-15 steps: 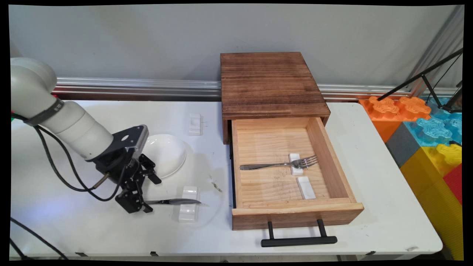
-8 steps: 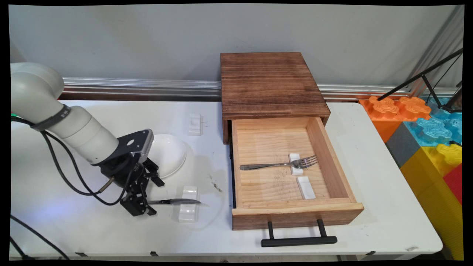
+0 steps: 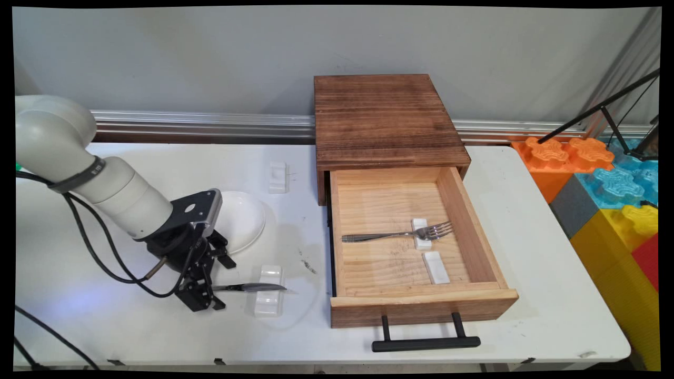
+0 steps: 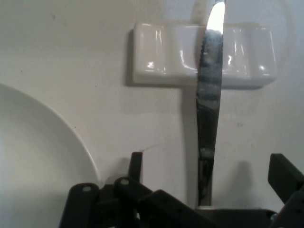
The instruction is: Pick up the knife from the right of the white plate, then place the picked object into the drawer
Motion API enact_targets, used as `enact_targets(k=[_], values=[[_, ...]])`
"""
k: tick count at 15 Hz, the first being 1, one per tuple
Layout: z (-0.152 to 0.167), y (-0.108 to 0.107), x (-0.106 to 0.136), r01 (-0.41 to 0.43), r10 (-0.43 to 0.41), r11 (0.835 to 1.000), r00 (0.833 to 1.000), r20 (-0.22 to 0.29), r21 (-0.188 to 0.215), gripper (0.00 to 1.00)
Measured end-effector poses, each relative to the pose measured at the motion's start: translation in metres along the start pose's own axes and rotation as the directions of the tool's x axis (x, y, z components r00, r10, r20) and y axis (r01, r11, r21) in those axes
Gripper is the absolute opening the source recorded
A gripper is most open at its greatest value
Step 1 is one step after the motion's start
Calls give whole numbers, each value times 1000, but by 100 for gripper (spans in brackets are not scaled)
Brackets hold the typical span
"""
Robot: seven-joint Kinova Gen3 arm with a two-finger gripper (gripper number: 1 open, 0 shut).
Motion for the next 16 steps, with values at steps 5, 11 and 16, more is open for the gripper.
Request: enact_targets(k=[5,11,16], values=[[3,0,1,-6,6,1000,1000,-1,5,0],[3,-1,-1,-8,8,1000,1000,7,6,0],[-3,1,3,-12,12,1000,1000,-4,-2,0]])
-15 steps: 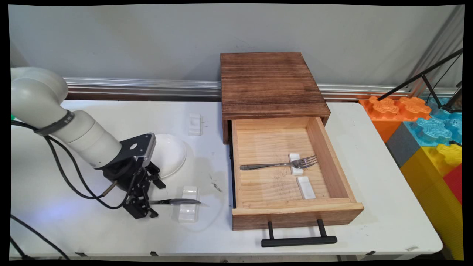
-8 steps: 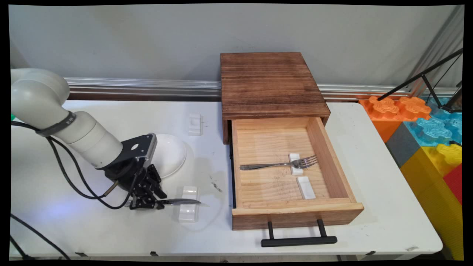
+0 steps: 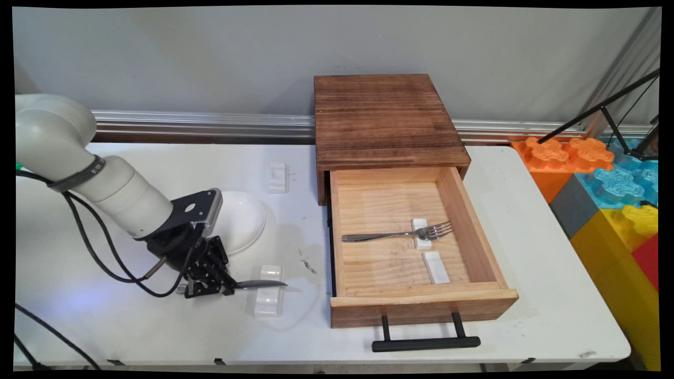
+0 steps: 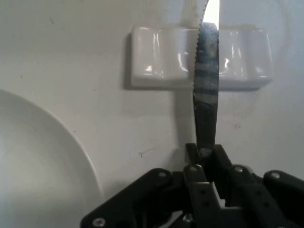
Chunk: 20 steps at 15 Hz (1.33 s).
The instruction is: Place the picked object into the drawer
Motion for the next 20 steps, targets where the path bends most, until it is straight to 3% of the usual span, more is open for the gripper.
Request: enact_targets(k=[9,16,20], values=[[-57,-3,37,16,-16,1000,999,-33,1,0],[-107,-9,86,50,-49,999,998,-45,15,0],[-124,-15,126,47,-47,999,997,-64,8,0]])
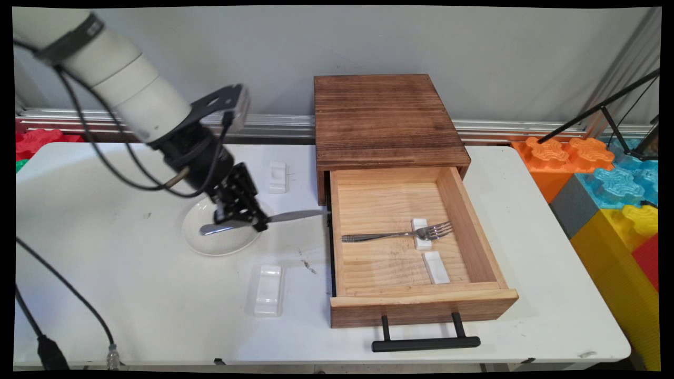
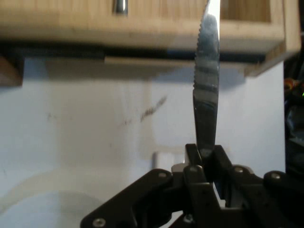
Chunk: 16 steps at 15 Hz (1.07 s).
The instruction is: Place the picked object into the drawer
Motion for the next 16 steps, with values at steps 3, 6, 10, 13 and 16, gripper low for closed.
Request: enact_targets(k=[3,6,10,13,16], values=[[0,-5,34,-10,10,1000,1000,-18,-6,0],[6,-10,62,-16,15,1000,999,-32,-11,0],[19,-19,103,-19,18,1000,999,-47,-17,0],[30,-23,129,-19,18,1000,998,-58,-22,0],[43,-22,151,-17,15,999,998,-68,-34,0]])
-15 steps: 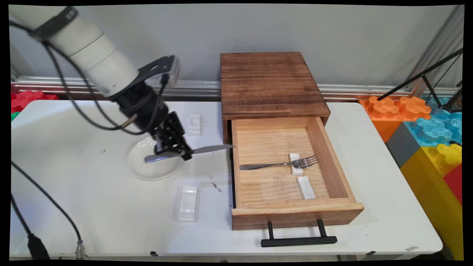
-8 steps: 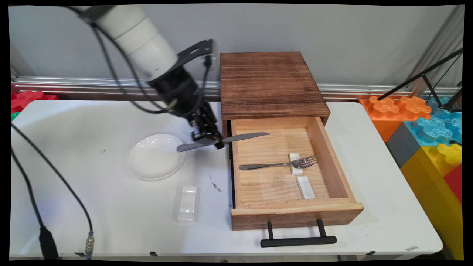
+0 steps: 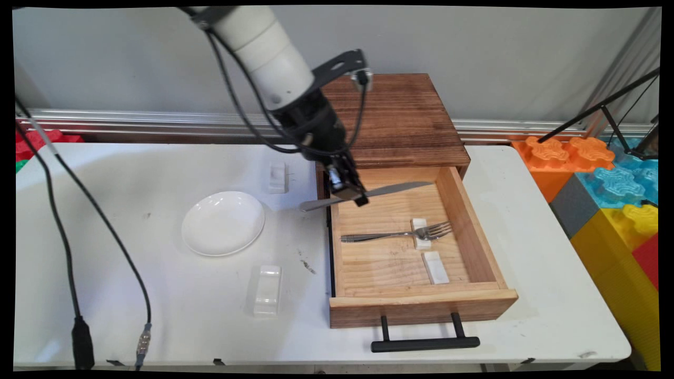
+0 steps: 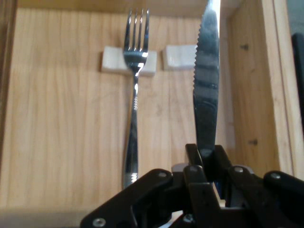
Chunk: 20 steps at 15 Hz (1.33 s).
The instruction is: Place the picked object into the drawer
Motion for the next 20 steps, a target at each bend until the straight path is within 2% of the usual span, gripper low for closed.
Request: enact_targets(k=[5,10,20], values=[[30,10,29,6,-7,1000,1000,-19,-24,0],[58,17,43,3,-4,999,1000,-30,-32,0],[126,22,32,35,-35,999,999,-13,-18,0]])
